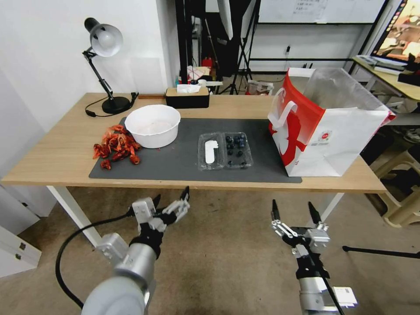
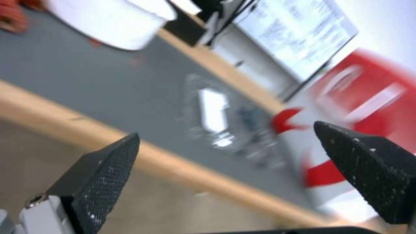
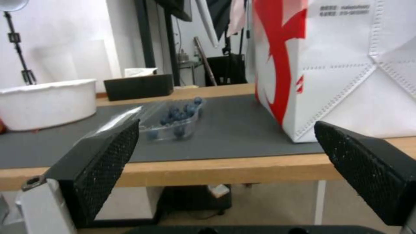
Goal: Close the takeout container lid, then place the container into the takeout bag.
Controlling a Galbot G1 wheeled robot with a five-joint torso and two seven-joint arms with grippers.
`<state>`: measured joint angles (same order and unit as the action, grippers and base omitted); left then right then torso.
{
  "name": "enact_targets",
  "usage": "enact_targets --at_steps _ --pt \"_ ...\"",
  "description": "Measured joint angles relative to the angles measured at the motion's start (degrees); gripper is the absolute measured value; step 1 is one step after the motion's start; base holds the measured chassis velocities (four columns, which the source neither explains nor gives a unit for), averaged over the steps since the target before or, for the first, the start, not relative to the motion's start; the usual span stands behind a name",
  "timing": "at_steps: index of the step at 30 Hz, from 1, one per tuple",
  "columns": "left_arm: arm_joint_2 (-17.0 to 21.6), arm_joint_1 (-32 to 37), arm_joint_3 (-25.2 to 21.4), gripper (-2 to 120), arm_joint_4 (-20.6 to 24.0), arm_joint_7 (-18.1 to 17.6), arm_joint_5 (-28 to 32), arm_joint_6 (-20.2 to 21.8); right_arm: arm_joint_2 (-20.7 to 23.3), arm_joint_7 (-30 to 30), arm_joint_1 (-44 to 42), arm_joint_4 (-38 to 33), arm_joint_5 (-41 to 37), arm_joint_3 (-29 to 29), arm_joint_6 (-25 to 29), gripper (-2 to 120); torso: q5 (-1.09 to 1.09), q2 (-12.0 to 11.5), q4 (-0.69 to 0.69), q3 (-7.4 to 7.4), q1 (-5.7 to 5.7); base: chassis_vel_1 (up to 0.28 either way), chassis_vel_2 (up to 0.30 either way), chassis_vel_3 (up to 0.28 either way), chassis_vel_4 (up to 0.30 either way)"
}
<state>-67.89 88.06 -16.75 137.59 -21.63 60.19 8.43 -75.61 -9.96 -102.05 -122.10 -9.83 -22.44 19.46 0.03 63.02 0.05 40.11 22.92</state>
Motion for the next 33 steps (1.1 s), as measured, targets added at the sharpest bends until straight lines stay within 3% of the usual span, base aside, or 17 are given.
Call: enact_targets --at_steps 1,2,5,6,9,17,21,33 --pt "0.69 -2.43 0.39 100 -0.04 -0.89 5.0 0.15 -0.2 0.04 -0.57 -0.35 0.11 -0.08 -0.05 100 -0.04 0.0 -0.04 0.0 0.0 0.0 0.0 0.0 0.0" --pt "0.69 -2.43 0.39 100 -0.04 -0.89 5.0 0.15 -0.2 0.04 -0.57 -0.35 0.11 -0.08 -0.05 100 -0.04 0.0 -0.04 0.0 0.0 0.0 0.0 0.0 0.0" --pt "1.82 -11.18 2.94 100 -1.58 -4.5 20.71 1.28 -1.94 0.33 -2.5 -1.72 1.2 -0.89 0.06 100 -0.03 0.0 -0.07 0.0 0.0 0.0 0.0 0.0 0.0" --pt "1.82 -11.18 2.94 100 -1.58 -4.5 20.71 1.28 -1.94 0.33 -2.5 -1.72 1.2 -0.89 0.06 100 -0.03 0.0 -0.07 0.0 0.0 0.0 0.0 0.0 0.0" --pt "0.97 -19.51 7.4 100 -5.84 -7.73 28.44 1.61 -4.09 0.64 -4.03 -2.88 2.41 -1.37 0.52 100 -0.03 0.0 -0.06 0.0 0.0 0.0 0.0 0.0 0.0" --pt "-0.49 -30.3 15.41 100 -14.51 -7.65 30.95 1.4 -6.15 1.03 -5.21 -3.78 3.8 -1.8 1.08 100 -0.02 0.0 -0.05 0.0 0.01 0.0 0.0 0.0 0.0" --pt "-2.22 -36.96 20.43 100 -21.49 -8.29 30.22 0.38 -7.0 1.09 -5.6 -3.95 4.33 -2.35 1.5 100 -0.02 -0.01 -0.05 0.0 0.01 0.0 0.0 0.0 0.0" --pt "-4.47 -40.51 23.19 100 -27.75 -14.32 25.53 -0.09 -6.73 1.01 -4.97 -3.59 3.72 -3.46 1.87 100 -0.02 -0.01 -0.04 0.0 0.0 0.0 0.0 0.0 0.0"
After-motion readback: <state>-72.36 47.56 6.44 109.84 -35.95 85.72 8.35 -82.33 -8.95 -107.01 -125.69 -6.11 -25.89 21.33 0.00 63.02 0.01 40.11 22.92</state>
